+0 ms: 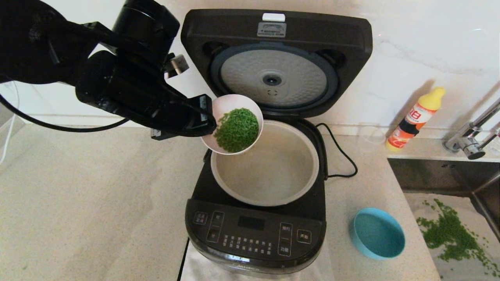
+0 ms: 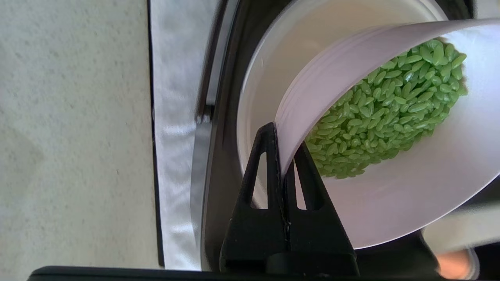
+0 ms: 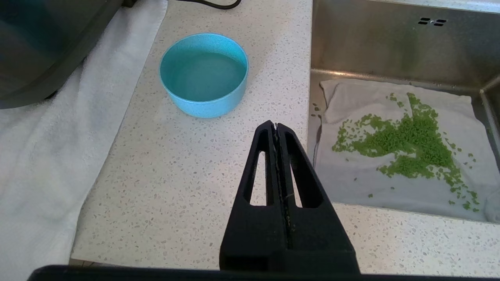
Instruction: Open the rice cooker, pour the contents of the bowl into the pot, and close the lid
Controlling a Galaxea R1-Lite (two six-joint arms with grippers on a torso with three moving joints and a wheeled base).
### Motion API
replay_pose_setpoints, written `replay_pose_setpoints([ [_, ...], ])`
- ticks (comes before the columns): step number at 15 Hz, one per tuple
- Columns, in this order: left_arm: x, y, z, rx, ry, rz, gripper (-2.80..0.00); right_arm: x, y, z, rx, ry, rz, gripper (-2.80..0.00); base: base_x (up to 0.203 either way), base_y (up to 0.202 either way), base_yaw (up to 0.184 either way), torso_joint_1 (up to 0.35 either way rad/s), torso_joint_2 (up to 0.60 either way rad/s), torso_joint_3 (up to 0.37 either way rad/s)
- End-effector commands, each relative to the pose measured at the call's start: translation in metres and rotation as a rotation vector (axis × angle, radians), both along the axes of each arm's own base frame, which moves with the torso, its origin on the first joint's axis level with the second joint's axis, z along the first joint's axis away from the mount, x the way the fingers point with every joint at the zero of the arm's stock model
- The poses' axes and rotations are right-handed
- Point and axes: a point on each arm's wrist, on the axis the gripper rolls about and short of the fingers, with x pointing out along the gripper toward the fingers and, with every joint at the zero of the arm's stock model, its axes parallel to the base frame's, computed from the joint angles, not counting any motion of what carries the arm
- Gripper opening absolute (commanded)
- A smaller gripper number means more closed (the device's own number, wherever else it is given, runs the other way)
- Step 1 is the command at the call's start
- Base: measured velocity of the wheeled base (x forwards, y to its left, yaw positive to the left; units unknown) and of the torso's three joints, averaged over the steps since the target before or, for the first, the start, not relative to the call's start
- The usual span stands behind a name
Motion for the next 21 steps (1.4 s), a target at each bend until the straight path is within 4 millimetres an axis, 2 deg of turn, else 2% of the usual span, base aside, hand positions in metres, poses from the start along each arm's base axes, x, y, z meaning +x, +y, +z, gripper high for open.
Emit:
replay_pose_setpoints([
  [1, 0.009, -0.013, -0.011, 0.019, 0.022, -0.011, -2.80, 0.000, 0.000, 0.000, 0.000, 0.002, 0.000, -2.80, 0.000, 0.000, 0.000, 0.000, 0.00, 0.000],
  [7, 0.011, -0.042, -0.024, 0.123, -0.046, 0.059, -2.80, 0.000, 0.000, 0.000, 0.000, 0.002, 0.000, -2.80, 0.000, 0.000, 0.000, 0.000, 0.00, 0.000],
  [17, -0.011, -0.044, -0.016, 0.223, -0.119, 0.134, -2.80, 0.000, 0.000, 0.000, 0.000, 0.002, 0.000, -2.80, 0.000, 0.000, 0.000, 0.000, 0.00, 0.000],
  [21, -0.022, -0.054, -0.017, 0.296, -0.151, 0.110, -2.80, 0.000, 0.000, 0.000, 0.000, 0.002, 0.000, -2.80, 0.000, 0.000, 0.000, 0.000, 0.00, 0.000],
])
